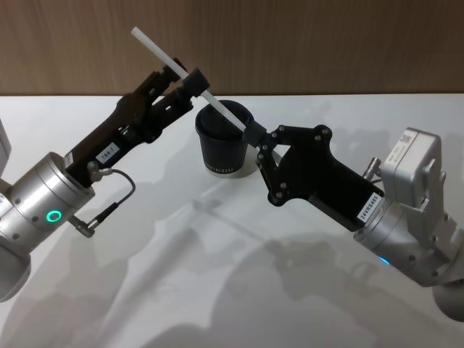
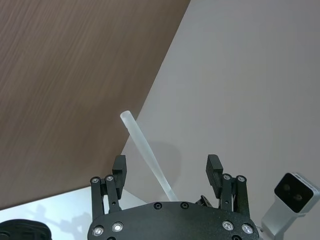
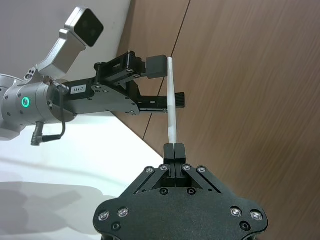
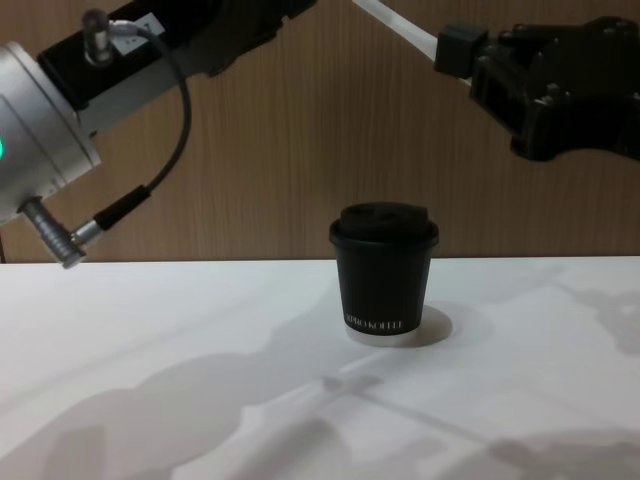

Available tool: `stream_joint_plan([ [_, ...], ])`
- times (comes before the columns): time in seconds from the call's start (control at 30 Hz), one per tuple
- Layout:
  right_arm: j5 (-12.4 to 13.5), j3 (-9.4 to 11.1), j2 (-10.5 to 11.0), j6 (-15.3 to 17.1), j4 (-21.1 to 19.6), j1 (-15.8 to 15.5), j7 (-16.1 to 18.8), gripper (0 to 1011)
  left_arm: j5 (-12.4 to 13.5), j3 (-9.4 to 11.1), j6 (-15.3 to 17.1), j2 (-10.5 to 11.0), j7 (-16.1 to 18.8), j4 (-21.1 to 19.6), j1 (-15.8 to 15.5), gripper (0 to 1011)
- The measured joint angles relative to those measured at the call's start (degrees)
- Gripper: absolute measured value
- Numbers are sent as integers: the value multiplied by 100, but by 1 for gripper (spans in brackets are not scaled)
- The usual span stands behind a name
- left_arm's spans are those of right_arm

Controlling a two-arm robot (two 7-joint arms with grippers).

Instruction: Pick up the straw with one hand, pass it to the other hand, and insert it into the cup.

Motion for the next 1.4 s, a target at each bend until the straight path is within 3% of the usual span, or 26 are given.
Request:
stream_joint_plan([
  [0.2, 0, 0, 0, 0, 0, 0, 0, 5, 0, 43, -43, -37, 35, 11, -21, 997],
  [0.3, 0, 0, 0, 0, 0, 0, 0, 5, 0, 53, -54, -46, 44, 14, -28, 944],
  [0.53, 0, 0, 0, 0, 0, 0, 0, 5, 2, 80, -80, -68, 65, 20, -40, 759],
  [1.03, 0, 0, 0, -1, 0, 0, 0, 5, 5, 100, -99, -84, 86, 26, -51, 236],
  [1.17, 0, 0, 0, -1, 0, 0, 0, 5, 5, 102, -100, -86, 87, 26, -52, 155],
  [1.2, 0, 0, 0, 0, 0, 0, 0, 5, 5, 104, -101, -87, 87, 26, -53, 91],
  [1.4, 0, 0, 0, 0, 0, 0, 0, 5, 5, 109, -104, -89, 87, 26, -54, 42],
])
